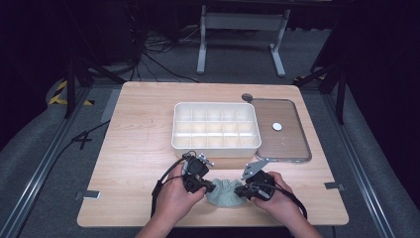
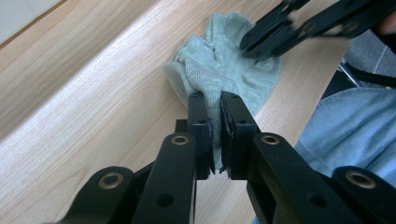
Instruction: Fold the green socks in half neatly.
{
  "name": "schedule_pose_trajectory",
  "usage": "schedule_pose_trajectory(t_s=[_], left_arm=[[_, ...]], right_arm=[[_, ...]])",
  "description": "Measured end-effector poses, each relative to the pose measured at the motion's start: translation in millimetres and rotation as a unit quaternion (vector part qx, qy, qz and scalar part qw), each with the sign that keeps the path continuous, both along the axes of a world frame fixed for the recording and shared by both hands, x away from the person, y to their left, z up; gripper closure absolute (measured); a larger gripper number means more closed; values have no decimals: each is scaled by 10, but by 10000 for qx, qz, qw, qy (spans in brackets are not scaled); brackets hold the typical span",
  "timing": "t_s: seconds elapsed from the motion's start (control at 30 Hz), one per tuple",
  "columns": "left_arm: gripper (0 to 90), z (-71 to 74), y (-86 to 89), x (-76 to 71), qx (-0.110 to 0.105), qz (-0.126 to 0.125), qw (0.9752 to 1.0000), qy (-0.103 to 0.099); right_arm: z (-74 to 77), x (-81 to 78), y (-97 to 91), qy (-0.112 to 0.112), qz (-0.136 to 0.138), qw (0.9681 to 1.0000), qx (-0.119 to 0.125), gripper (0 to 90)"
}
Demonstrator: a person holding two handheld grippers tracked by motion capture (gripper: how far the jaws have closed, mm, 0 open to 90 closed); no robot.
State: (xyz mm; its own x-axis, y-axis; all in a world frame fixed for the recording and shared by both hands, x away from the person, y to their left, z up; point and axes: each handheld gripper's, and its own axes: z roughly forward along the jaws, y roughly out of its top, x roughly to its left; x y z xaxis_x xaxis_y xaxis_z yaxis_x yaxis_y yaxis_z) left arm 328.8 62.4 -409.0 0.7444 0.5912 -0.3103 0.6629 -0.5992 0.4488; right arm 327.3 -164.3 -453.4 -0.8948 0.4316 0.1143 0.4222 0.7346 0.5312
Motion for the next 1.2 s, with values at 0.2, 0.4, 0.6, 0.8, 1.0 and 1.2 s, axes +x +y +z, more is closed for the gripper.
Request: schedule_pose_trajectory(t_s=[0.2,0.4,0.6,0.8,1.0,1.2], left_arm=[[837,1,-137,4,-19,-138,9999,-38],[836,-53,-271,14,-29,-262,9996,-56],[836,-126,-368,34,5,-415,9991,41],[784,-132,-381,21,-219,-626,9976,174],[592,-8,-240,18,-735,-655,9950,169],[631,49,-72,57,-708,-449,9965,19]], right_arm=[[-89,-20,27,-10,53,9990,438,879],[-128,-57,69,-52,141,9976,678,886],[-156,-60,50,-25,83,9963,855,883],[67,-88,-115,-207,-99,9970,744,858],[329,-54,-434,-434,-511,9936,913,844],[408,-55,-475,-496,-533,9924,994,836]])
